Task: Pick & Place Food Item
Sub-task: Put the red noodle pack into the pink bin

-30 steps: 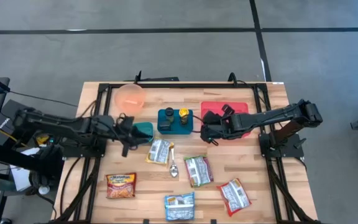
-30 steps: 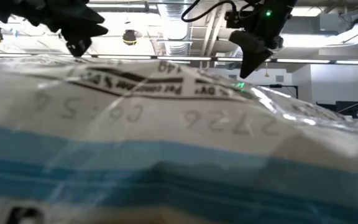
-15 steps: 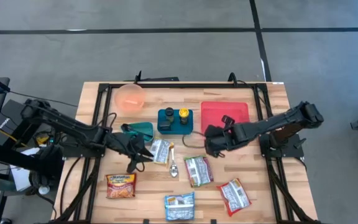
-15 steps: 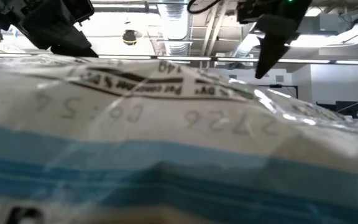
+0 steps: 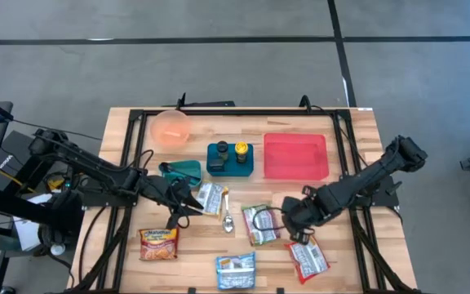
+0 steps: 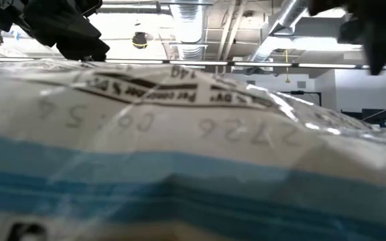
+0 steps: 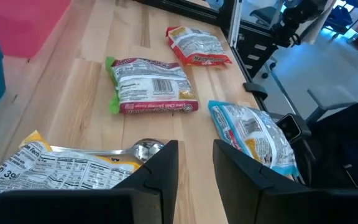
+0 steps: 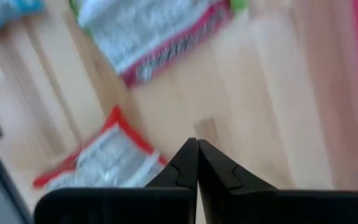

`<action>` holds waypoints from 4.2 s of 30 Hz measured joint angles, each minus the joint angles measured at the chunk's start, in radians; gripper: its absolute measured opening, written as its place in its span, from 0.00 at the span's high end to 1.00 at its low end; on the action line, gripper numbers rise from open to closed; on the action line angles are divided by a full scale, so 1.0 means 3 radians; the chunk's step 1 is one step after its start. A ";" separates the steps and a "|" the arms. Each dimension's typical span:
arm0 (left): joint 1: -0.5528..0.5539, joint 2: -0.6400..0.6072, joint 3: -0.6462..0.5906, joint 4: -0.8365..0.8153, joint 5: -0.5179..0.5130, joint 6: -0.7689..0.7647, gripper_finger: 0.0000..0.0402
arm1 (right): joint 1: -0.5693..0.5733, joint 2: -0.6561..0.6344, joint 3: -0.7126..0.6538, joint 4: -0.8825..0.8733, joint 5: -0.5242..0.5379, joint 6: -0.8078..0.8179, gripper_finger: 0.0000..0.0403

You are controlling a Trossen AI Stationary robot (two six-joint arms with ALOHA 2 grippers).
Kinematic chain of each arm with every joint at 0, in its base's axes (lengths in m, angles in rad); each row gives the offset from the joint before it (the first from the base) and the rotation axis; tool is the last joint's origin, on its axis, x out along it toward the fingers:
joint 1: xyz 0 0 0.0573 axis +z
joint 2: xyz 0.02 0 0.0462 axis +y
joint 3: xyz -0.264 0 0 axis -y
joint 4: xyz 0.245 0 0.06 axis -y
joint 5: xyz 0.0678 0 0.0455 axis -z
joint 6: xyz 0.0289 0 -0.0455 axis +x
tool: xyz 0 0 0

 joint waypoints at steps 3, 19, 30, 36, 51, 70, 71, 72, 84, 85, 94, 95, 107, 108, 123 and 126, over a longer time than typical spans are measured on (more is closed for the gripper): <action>0.0000 0.0000 0.0000 0.0000 0.0001 0.0000 0.76 | 0.0134 0.0000 0.0000 -0.0210 -0.0066 0.0322 1.00; 0.0001 -0.0001 0.0000 0.0037 -0.0043 0.0000 0.76 | 0.0494 0.0000 -0.0488 0.0612 -0.0323 0.0884 1.00; 0.0003 -0.0003 0.0000 0.0069 -0.0056 0.0000 0.76 | 0.0346 -0.0603 -0.1202 0.1238 -0.0237 0.0835 1.00; 0.0003 -0.0003 0.0000 0.0071 -0.0055 0.0000 0.76 | 0.0269 -0.1221 -0.1762 0.1616 -0.0244 0.1136 1.00; 0.0003 -0.0003 0.0000 0.0136 -0.0053 0.0000 0.76 | 0.0502 -0.1474 -0.2252 0.1696 -0.0508 0.2151 1.00; 0.0003 -0.0003 0.0000 0.0136 -0.0052 0.0000 0.76 | 0.0707 -0.1464 -0.2249 0.1917 -0.0379 0.2394 0.54; 0.0003 -0.0003 0.0000 0.0136 -0.0052 0.0000 0.76 | 0.0717 -0.1433 -0.2249 0.1926 -0.0366 0.2399 0.53; 0.0003 -0.0003 0.0000 0.0137 -0.0052 0.0000 0.76 | 0.0716 -0.1395 -0.2249 0.1930 -0.0365 0.2403 0.53; 0.0003 -0.0003 0.0000 0.0138 -0.0050 0.0000 0.76 | 0.0714 -0.0798 -0.2251 0.2236 -0.0492 0.2306 0.57; 0.0003 -0.0003 0.0000 0.0137 -0.0050 0.0000 0.76 | 0.0714 -0.0789 -0.2251 0.2248 -0.0493 0.2299 0.58; 0.0003 -0.0003 0.0000 0.0138 -0.0050 0.0000 0.76 | 0.0714 -0.0801 -0.2250 0.2430 -0.0493 0.2267 0.62; 0.0003 -0.0003 0.0000 0.0139 -0.0050 0.0000 0.76 | 0.0714 -0.0799 -0.2251 0.2421 -0.0493 0.2268 0.63; 0.0003 -0.0003 0.0000 0.0137 -0.0050 0.0000 0.76 | 0.0711 -0.0560 -0.2244 0.2726 -0.0518 0.2198 0.74; 0.0003 -0.0003 0.0000 0.0139 -0.0050 0.0000 0.76 | 0.0711 -0.0559 -0.2243 0.2719 -0.0519 0.2198 0.75; 0.0003 -0.0003 0.0000 0.0139 -0.0050 0.0000 0.76 | 0.0707 -0.0562 -0.2251 0.2660 -0.0508 0.2187 0.99; 0.0003 -0.0003 0.0000 0.0139 -0.0050 0.0000 0.76 | 0.0707 -0.0562 -0.2251 0.2658 -0.0507 0.2166 0.99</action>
